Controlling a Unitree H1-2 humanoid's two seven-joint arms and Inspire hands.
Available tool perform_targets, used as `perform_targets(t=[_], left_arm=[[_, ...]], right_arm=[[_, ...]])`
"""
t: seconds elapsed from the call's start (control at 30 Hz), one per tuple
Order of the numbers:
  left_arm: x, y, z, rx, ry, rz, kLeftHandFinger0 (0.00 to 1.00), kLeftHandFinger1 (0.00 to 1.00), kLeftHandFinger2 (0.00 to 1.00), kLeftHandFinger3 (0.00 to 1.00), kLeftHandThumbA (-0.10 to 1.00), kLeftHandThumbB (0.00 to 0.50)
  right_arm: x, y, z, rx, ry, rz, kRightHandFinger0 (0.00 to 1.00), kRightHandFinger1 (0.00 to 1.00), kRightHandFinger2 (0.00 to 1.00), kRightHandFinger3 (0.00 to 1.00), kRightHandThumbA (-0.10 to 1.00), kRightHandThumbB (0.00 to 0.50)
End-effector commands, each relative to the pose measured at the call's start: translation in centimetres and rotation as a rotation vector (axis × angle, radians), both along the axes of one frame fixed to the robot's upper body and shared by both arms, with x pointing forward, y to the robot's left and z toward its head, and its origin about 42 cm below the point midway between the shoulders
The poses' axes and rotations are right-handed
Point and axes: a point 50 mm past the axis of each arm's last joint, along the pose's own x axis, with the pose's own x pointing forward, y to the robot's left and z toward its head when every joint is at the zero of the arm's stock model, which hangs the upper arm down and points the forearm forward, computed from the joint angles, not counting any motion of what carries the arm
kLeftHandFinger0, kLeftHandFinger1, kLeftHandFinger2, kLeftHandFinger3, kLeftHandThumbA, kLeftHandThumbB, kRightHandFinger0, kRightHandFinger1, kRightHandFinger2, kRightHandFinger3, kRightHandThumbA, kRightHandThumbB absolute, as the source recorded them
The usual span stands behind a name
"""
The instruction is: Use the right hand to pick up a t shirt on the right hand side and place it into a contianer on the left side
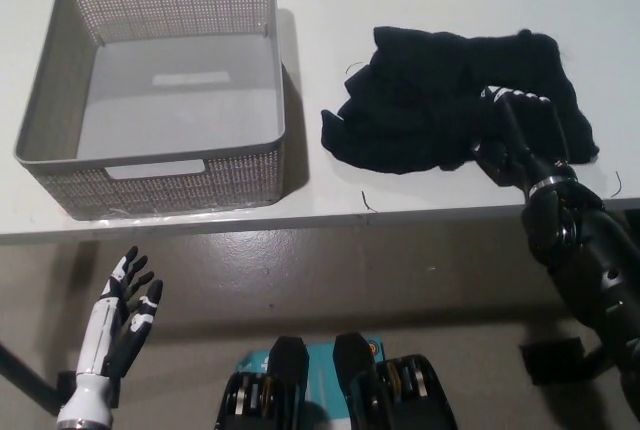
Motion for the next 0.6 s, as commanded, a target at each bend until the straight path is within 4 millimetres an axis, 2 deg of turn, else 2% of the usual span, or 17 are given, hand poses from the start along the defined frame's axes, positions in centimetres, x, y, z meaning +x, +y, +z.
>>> perform_targets(t=[0.0,0.1,0.13,0.2,0.23,0.3,0.33,0.4,0.43,0.47,0.5,0.53,0.57], left_arm=[[0.9,0.3,1.6,0.005,-0.076,-0.017,0.79,0.91,1.00,1.00,0.75,0.309],[0.8,0.3,1.6,0.012,-0.075,-0.016,0.79,0.91,1.00,1.00,0.75,0.306],[0.8,0.3,1.6,0.012,-0.074,-0.015,0.79,0.91,1.00,1.00,0.76,0.311],[0.7,0.3,1.6,0.012,-0.074,-0.017,0.79,0.91,1.00,1.00,0.76,0.307],[0.6,0.3,1.6,0.003,-0.073,-0.021,0.79,0.91,1.00,1.00,0.75,0.302],[0.6,0.3,1.5,0.001,-0.072,-0.019,0.79,0.90,1.00,1.00,0.75,0.309],[0.5,0.3,1.5,0.002,-0.071,-0.019,0.79,0.90,0.99,1.00,0.74,0.299],[0.5,0.3,1.4,0.002,-0.067,-0.021,0.80,0.90,1.00,1.00,0.74,0.299],[0.4,0.4,1.4,0.011,-0.069,-0.015,0.79,0.90,0.99,1.00,0.75,0.304],[0.4,0.5,1.4,0.010,-0.068,-0.014,0.79,0.90,0.99,1.00,0.74,0.301],[0.4,0.5,1.4,0.010,-0.067,-0.014,0.79,0.90,0.99,1.00,0.74,0.301],[0.4,0.6,1.3,0.008,-0.066,-0.013,0.79,0.90,0.99,1.00,0.74,0.302],[0.4,0.6,1.3,0.008,-0.066,-0.012,0.79,0.90,0.99,1.00,0.74,0.302]], right_arm=[[1.2,0.8,3.0,0.183,-0.061,0.076,0.00,0.22,0.60,0.64,-0.10,0.205],[1.4,1.0,3.7,0.233,-0.074,0.078,0.00,0.26,0.62,0.65,-0.10,0.185],[1.6,1.2,4.7,0.286,-0.099,0.071,0.00,0.30,0.62,0.66,-0.10,0.178],[1.8,1.4,5.4,0.312,-0.113,0.070,0.00,0.29,0.61,0.65,-0.10,0.173],[2.0,1.8,6.7,0.332,-0.150,0.095,0.00,0.29,0.61,0.64,-0.10,0.189],[2.2,2.1,7.6,0.352,-0.165,0.102,0.00,0.30,0.60,0.62,-0.10,0.184],[2.5,2.7,9.1,0.376,-0.203,0.120,0.00,0.30,0.60,0.60,-0.10,0.176],[2.7,3.2,10.2,0.378,-0.228,0.134,0.00,0.30,0.60,0.59,-0.10,0.181],[3.1,4.2,12.3,0.382,-0.277,0.163,0.00,0.29,0.59,0.58,-0.10,0.174],[3.3,4.7,13.5,0.375,-0.298,0.169,0.00,0.28,0.58,0.57,-0.10,0.168],[3.3,4.8,13.6,0.374,-0.299,0.170,0.00,0.28,0.58,0.57,-0.10,0.168],[3.6,5.9,16.0,0.406,-0.336,0.193,0.00,0.28,0.58,0.56,-0.10,0.158],[3.6,6.0,16.2,0.409,-0.340,0.196,0.00,0.28,0.58,0.56,-0.10,0.159]])
